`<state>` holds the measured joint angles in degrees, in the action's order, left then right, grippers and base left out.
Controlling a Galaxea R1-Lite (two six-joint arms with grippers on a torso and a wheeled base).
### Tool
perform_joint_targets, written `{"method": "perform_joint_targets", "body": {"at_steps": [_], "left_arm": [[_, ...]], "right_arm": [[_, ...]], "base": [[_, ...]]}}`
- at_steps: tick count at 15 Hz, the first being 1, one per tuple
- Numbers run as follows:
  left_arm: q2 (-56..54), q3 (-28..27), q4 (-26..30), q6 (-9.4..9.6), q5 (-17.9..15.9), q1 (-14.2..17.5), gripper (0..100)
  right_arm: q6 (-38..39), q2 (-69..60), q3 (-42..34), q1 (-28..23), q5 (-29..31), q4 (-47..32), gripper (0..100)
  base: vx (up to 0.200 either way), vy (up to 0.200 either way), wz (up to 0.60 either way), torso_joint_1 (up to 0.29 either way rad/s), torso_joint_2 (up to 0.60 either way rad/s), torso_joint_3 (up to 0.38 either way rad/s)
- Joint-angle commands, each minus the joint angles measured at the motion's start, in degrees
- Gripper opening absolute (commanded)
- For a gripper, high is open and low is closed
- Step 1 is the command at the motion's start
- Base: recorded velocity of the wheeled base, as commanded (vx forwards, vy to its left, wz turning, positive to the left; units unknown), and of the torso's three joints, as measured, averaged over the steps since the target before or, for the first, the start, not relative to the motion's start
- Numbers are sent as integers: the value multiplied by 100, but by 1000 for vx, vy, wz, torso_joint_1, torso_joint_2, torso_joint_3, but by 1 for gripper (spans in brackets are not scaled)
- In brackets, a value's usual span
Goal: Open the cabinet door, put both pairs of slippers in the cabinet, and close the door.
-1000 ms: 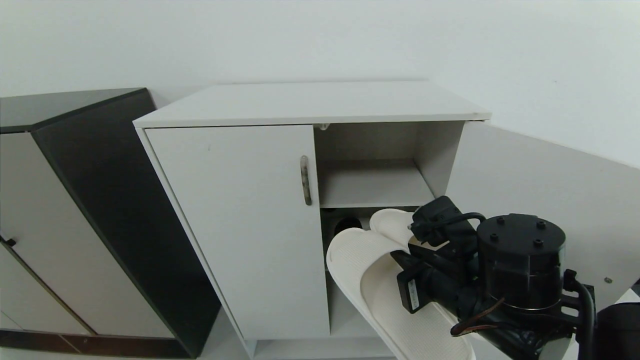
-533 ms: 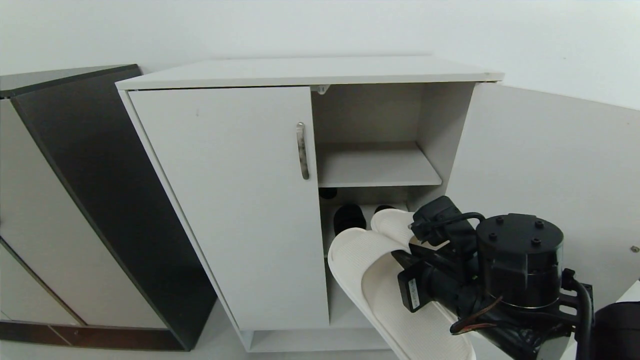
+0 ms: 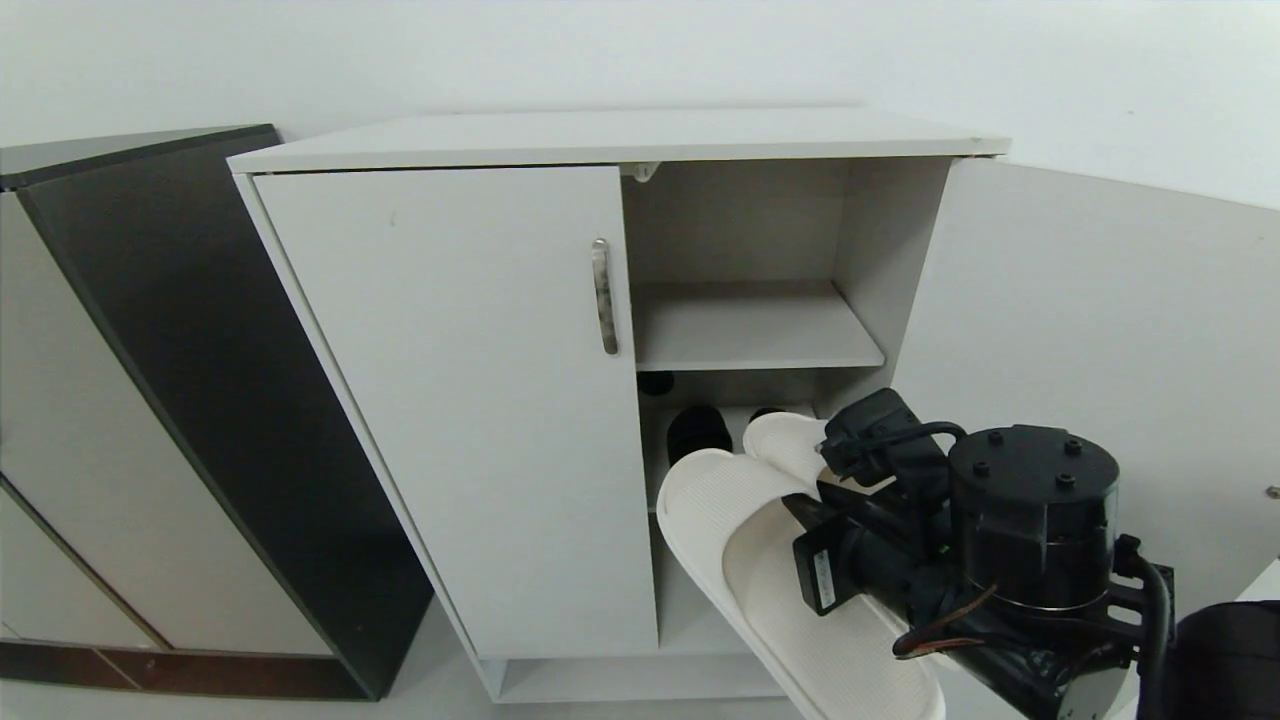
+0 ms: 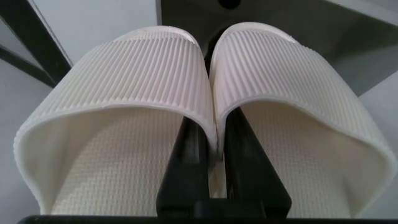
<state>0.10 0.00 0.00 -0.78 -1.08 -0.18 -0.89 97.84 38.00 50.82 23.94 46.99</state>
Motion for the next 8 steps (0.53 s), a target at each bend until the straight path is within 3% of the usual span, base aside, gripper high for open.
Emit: {"method": "perform_joint_targets", "body": {"at_steps": [1,2,6,8], "left_arm": [[-1,0,0,-1,3,1,0],[-1,0,0,-1,3,1,0],[-1,0,0,8,-6,1,0],[-1,0,0,16,-6,1,0]], "right_arm": [[-60,244,199,-2,163,117,0],[10,350,507,51,471,-94,0],[1460,394,2476,683,1860,-2792,0],[1697,561,3064,754,2255,-3126,0]], "base": [[0,0,0,0,0,0],[0,0,0,0,0,0],[0,0,0,0,0,0],[0,0,0,0,0,0]]}}
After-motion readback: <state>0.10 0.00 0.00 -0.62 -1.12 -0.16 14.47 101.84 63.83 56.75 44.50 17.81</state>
